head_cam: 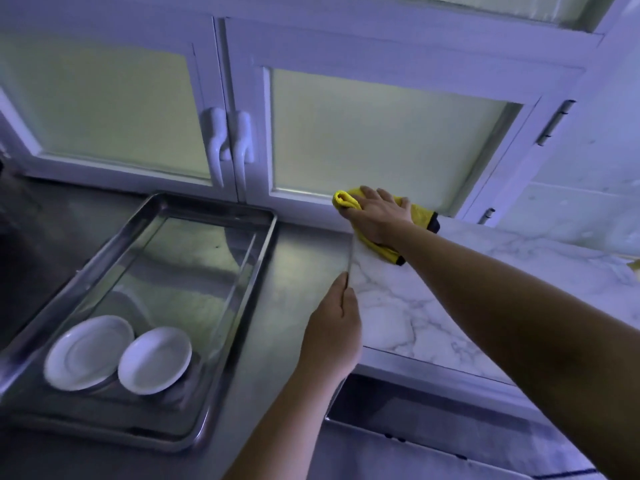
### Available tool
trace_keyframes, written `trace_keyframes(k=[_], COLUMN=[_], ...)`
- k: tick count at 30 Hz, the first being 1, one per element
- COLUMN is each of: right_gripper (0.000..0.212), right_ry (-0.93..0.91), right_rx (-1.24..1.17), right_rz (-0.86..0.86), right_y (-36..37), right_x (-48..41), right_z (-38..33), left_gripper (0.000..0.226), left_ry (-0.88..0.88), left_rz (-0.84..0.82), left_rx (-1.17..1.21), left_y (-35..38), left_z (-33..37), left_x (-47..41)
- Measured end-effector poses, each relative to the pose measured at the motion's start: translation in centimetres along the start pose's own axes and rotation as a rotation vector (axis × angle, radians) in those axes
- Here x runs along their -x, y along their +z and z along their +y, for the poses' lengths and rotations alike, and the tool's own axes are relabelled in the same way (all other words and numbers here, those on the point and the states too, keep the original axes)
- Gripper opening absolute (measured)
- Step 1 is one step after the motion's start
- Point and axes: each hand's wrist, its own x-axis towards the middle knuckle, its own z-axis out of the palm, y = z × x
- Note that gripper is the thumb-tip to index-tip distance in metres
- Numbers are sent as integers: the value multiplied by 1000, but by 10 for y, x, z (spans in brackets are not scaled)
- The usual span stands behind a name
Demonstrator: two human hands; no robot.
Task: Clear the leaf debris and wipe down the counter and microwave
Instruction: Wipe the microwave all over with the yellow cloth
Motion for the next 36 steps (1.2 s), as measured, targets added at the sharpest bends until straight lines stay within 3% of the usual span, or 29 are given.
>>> trace_keyframes(k=[4, 11, 15, 19, 22, 25, 28, 32, 36], right_gripper=[80, 74, 66, 62, 70, 65, 66, 78, 64], right_ry=[17, -3, -15, -43, -57, -80, -165, -246, -216], right_rx=[10, 11, 12, 3, 18, 64, 95, 111, 101], right_rz=[-10, -3, 11, 30, 23, 27, 28, 33, 77], right_y=[-1, 13, 16, 22, 24, 25, 24, 21, 19], right_x=[10, 90, 144, 184, 204, 220, 239, 272, 306], right_z=[-4, -29, -50, -65, -71, -76, -73, -46, 24], left_gripper=[41, 34, 46, 42, 45, 37, 26, 30, 30], left_ry=[-12, -68, -139, -230, -233, -201, -15, 296, 408], left_rz=[88, 456, 385, 308, 260, 248, 267, 180, 54], left_rx=[83, 494, 628, 818, 794, 736, 510, 86, -102], left_y=[1, 12, 7, -13, -29, -38, -34, -8, 20], left_z=[-2, 0, 4, -9, -14, 0, 20, 46, 59], left_x=[23, 28, 30, 24, 27, 36, 52, 84, 94])
